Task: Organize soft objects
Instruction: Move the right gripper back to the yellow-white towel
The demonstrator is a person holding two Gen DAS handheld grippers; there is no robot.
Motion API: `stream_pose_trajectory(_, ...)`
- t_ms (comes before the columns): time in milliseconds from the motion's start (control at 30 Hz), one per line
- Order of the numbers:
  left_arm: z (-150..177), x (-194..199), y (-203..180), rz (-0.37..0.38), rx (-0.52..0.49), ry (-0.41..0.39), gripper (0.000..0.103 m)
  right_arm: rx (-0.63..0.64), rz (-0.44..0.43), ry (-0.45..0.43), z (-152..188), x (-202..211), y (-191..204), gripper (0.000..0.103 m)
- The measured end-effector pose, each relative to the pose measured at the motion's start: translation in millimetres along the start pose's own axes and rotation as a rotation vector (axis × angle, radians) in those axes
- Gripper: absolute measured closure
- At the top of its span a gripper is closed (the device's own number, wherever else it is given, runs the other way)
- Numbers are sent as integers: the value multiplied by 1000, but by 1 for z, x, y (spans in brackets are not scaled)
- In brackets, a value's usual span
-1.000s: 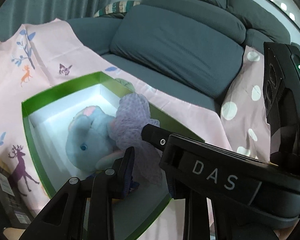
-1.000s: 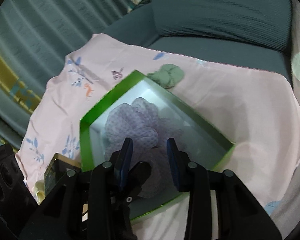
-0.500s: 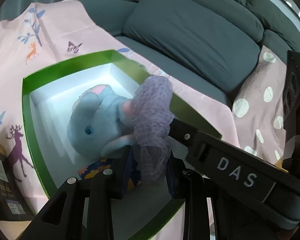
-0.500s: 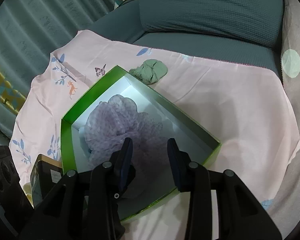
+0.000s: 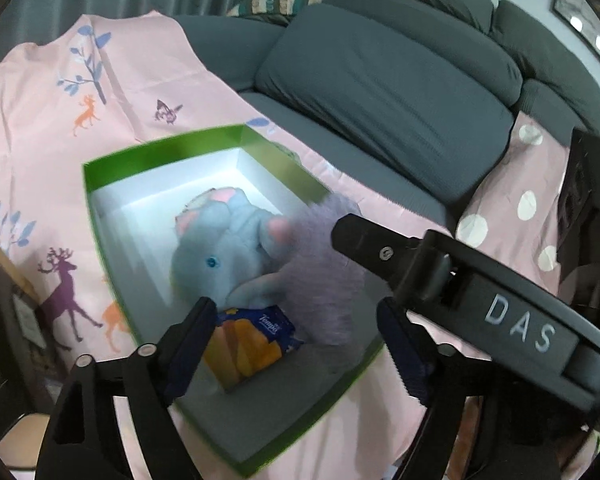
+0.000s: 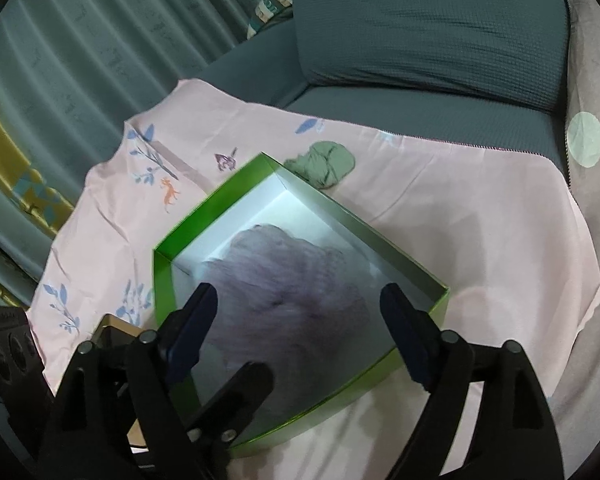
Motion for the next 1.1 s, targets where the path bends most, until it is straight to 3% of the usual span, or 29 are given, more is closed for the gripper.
stream_pose_trajectory(267,18,55,18,18,57,-75,13,59,-83,-67,4,26,25,2)
stream_pose_trajectory(533,53,115,67,-27,159,-156,12,92,-136,-115,12,45,48,1)
stream_pose_trajectory(833,107,191,138,-114,312,-274,11,103,-360,-101,21,70,70,1)
stream_pose_trajectory(1100,175,243,216,-233,447,-329,11,126,-308,-133,31,85,85,2)
Point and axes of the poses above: each gripper's, at about its wrist camera, not at the fingertips, and x roughly against the way its jaws point, y to its left, z to its underside, the point moved 10 cm from there along -x, roughly the way its jaws point, and after that the axes turned 11 degrees about y, right-handed, at the moved point
